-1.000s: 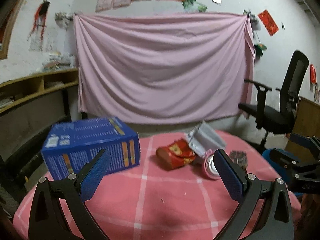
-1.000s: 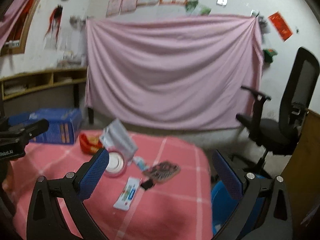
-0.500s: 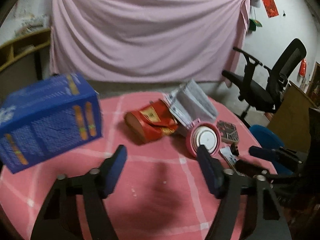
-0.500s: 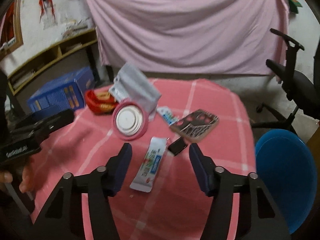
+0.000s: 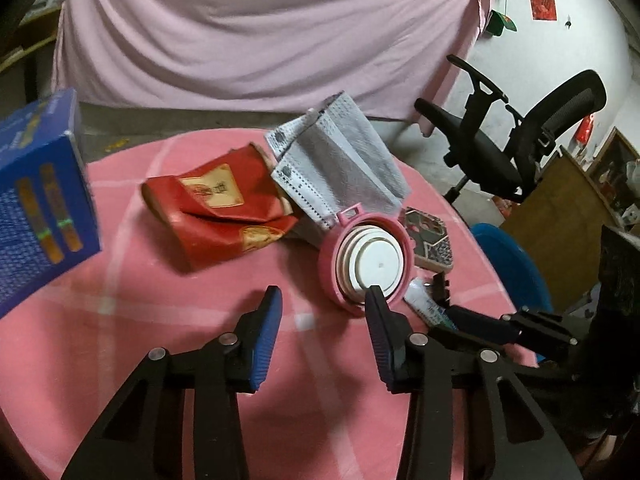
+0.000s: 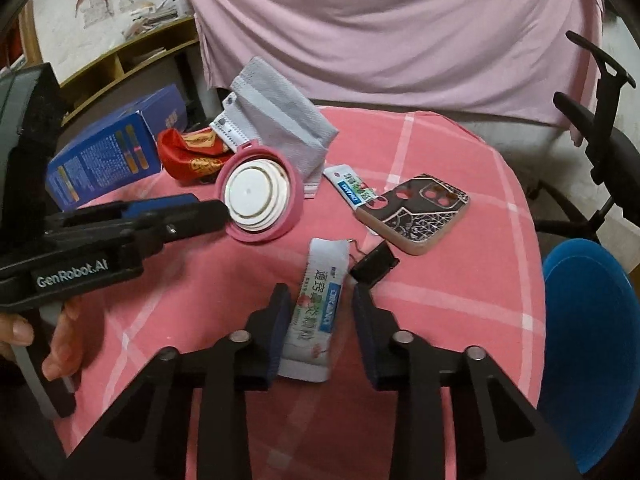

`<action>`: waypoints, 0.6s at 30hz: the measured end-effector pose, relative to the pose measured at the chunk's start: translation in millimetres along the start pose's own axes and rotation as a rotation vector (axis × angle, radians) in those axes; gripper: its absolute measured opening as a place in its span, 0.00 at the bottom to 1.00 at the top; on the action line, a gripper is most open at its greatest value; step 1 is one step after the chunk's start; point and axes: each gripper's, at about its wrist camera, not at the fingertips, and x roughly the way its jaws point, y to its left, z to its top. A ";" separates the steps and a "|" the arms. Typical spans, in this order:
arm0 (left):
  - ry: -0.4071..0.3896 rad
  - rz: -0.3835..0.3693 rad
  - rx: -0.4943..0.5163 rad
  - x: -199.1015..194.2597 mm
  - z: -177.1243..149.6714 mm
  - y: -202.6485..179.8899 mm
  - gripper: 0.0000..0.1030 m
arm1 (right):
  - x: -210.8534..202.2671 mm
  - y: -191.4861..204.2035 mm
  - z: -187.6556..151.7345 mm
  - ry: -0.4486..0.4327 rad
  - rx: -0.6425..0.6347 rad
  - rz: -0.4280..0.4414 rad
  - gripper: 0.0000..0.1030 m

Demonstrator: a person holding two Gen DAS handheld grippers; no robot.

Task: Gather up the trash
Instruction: 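Grasp the white tube packet with the right tool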

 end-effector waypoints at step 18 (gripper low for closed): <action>0.003 -0.123 -0.076 10.1 19.7 3.9 0.26 | -18.3 -25.7 -2.2 -0.051 0.065 0.034 0.18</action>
